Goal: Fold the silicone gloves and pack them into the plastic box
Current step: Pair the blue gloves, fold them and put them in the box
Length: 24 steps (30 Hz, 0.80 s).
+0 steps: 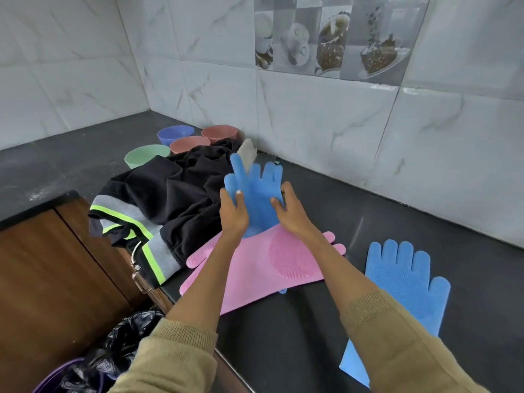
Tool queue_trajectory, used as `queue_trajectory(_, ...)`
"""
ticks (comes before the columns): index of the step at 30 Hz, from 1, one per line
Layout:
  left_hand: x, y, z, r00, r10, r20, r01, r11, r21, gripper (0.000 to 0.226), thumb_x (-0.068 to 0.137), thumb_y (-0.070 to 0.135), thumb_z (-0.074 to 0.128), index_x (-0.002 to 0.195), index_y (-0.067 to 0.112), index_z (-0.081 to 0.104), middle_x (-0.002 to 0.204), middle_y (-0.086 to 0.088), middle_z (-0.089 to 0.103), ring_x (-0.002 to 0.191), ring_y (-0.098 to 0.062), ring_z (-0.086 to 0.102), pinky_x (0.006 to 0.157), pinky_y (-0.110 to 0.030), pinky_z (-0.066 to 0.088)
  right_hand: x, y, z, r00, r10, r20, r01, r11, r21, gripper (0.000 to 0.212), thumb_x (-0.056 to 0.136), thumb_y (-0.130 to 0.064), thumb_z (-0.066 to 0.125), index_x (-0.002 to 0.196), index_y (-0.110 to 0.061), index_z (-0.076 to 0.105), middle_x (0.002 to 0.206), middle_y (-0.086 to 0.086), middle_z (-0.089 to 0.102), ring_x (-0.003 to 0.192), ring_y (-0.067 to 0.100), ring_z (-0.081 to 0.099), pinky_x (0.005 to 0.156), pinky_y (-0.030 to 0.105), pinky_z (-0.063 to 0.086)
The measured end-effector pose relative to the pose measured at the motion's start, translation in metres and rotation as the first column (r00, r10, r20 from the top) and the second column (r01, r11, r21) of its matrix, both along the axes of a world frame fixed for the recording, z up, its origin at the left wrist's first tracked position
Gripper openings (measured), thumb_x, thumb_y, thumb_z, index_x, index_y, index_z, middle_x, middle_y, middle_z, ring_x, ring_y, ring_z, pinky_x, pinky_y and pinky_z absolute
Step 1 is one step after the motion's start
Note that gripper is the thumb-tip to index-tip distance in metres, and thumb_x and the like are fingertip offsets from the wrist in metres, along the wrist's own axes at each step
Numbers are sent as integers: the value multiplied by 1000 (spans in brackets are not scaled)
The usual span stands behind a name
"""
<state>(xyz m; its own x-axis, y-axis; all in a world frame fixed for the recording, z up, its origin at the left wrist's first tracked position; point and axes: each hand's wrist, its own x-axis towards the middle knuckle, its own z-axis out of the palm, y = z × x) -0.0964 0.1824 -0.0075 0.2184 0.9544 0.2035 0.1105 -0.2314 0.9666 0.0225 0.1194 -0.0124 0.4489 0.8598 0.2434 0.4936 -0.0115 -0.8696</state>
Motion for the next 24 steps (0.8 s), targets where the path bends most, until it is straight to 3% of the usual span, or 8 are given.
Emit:
queue_trajectory(4,1,3,23,997,13,75,-25,987,159,10,101,18,39,95,9,38,70,9,38,50,10,44,50,-5,38,11,3,24,1000,8,27,-10,997,81,15,97,-15,48,104,-3,43,81,8,47,66,12,39,58,14,35)
queue_trajectory(6,2,5,37,994,20,110,-43,976,215,9,101,17,39,96,9,38,69,9,37,50,9,43,52,-6,37,15,4,39,1000,-11,-19,13,993,121,9,97,-14,48,97,-6,44,77,2,47,64,10,39,60,20,34)
queue_trajectory(9,5,7,68,984,14,175,-63,959,275,7,101,18,39,98,11,39,71,10,37,58,1,38,57,-11,36,17,1,73,998,-23,-62,37,972,233,14,97,-13,46,86,-15,38,72,-4,39,63,9,36,58,18,33)
queue_trajectory(12,11,0,102,977,-34,212,-43,936,348,11,101,21,38,97,10,36,71,10,33,61,0,35,60,-14,35,21,-13,109,996,-33,-82,61,929,365,3,98,-15,47,95,-14,45,84,-4,53,77,9,49,68,9,40)
queue_trajectory(15,22,-18,123,972,-98,213,-4,902,431,16,101,24,38,94,11,34,67,10,31,51,3,36,53,-13,33,30,-44,130,996,-48,-82,78,899,430,12,97,-15,48,108,-12,52,101,1,62,90,11,59,80,17,44)
queue_trajectory(18,41,-47,123,953,-227,200,138,914,381,15,99,28,43,103,14,37,74,12,43,56,8,45,56,-12,39,40,-86,128,992,-77,-104,114,904,411,23,99,-18,46,120,-10,50,92,-6,63,73,-7,59,65,9,45)
queue_trajectory(20,57,-70,113,923,-350,161,295,910,290,27,96,26,53,113,14,37,90,9,50,74,5,52,66,-15,44,48,-117,116,984,-112,-137,154,926,346,33,100,-22,42,131,-12,42,89,-14,60,66,-12,57,58,4,43)
queue_trajectory(24,93,-121,80,769,-626,129,623,779,66,52,86,16,67,124,15,32,106,10,49,94,-3,56,69,-12,51,70,-190,86,947,-150,-282,207,961,184,49,100,-26,42,144,-27,21,125,-11,51,112,6,57,92,25,50)
